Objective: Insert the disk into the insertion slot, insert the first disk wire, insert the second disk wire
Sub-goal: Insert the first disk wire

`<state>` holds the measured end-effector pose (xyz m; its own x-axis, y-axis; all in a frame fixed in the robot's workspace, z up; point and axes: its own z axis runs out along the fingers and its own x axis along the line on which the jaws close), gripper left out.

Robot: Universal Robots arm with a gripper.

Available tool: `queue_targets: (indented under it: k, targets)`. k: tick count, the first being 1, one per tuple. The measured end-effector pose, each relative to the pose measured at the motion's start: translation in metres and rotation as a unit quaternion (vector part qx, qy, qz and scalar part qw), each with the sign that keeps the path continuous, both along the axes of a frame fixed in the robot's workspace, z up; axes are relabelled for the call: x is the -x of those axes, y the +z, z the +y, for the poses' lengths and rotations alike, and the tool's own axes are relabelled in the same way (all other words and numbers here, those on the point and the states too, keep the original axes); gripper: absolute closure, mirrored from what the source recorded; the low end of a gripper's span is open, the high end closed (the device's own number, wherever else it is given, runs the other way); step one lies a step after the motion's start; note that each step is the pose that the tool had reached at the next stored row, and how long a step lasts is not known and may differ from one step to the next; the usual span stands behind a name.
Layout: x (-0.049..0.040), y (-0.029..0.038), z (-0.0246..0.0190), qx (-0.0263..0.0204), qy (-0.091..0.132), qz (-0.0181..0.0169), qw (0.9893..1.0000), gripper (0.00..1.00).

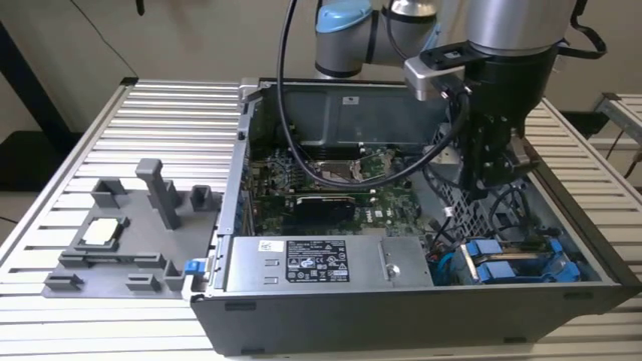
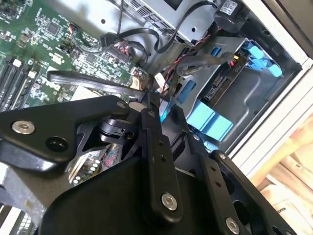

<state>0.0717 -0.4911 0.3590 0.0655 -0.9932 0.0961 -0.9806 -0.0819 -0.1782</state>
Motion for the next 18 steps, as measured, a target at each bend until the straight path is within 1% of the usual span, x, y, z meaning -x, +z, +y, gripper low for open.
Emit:
queue_targets:
  k: [1, 2, 8, 9, 11, 12, 16, 18]
  targets:
    - [-0.0004, 0.0000, 0.0000, -0.0040, 0.000, 0.0000, 1.0000, 0.69]
    - [-0.0009, 0.0000, -0.0001, -0.0059, 0.000, 0.0000, 1.0000, 0.69]
    - [-0.0017, 0.0003, -0.0010, -0.0057, 0.000, 0.0006, 1.0000, 0.69]
    - [-0.0017, 0.0003, -0.0011, -0.0058, 0.000, 0.0006, 1.0000, 0.72]
    - [-0.0017, 0.0003, -0.0012, -0.0058, 0.000, 0.0006, 1.0000, 0.72]
    - [-0.0017, 0.0004, -0.0012, -0.0058, 0.000, 0.0006, 1.0000, 0.79]
    - [-0.0018, 0.0005, -0.0016, -0.0057, 0.000, 0.0007, 1.0000, 0.79]
    - [-0.0022, 0.0007, -0.0018, -0.0058, 0.000, 0.0009, 1.0000, 0.85]
